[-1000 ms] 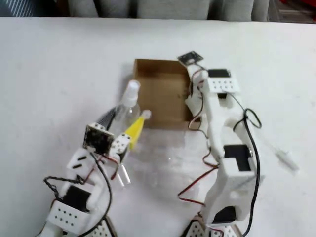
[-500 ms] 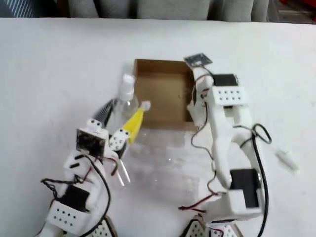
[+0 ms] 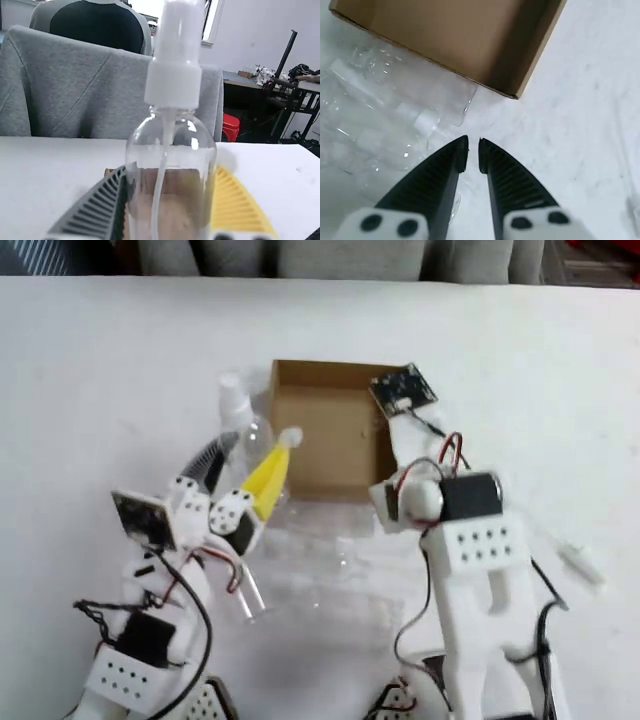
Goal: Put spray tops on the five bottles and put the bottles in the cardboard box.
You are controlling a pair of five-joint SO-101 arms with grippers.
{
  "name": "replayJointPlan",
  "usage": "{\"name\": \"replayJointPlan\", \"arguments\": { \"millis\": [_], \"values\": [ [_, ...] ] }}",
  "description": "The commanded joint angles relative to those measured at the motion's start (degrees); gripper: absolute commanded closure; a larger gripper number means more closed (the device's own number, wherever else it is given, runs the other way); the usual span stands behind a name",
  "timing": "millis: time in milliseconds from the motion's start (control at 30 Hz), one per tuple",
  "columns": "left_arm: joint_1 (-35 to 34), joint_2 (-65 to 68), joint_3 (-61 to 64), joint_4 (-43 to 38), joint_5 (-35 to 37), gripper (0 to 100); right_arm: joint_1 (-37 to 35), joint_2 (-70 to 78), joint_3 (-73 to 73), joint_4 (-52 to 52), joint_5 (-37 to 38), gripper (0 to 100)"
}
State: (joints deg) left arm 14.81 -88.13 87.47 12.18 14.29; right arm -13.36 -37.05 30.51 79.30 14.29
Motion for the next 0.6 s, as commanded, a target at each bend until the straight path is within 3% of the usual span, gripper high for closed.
{"name": "replayJointPlan", "arguments": {
  "millis": [0,200,300,433,567],
  "values": [
    [-0.5,11.0,-9.8,1.1,2.9,98,-3.1,-5.8,2.3,-2.8,-0.6,98.2],
    [-0.4,31.0,-19.8,0.3,3.2,98,-11.7,-14.3,9.5,-7.8,-0.8,98.2],
    [-0.6,37.6,-22.4,-2.7,5.7,98,-16.0,-19.6,15.4,-13.1,-4.5,98.2],
    [-0.6,41.1,-24.2,-3.0,12.7,98,-20.5,-27.2,24.2,-21.4,-6.4,98.2],
    [-0.6,41.1,-24.4,-3.0,13.8,98,-24.4,-34.6,30.6,-26.3,-8.0,98.1]
  ]
}}
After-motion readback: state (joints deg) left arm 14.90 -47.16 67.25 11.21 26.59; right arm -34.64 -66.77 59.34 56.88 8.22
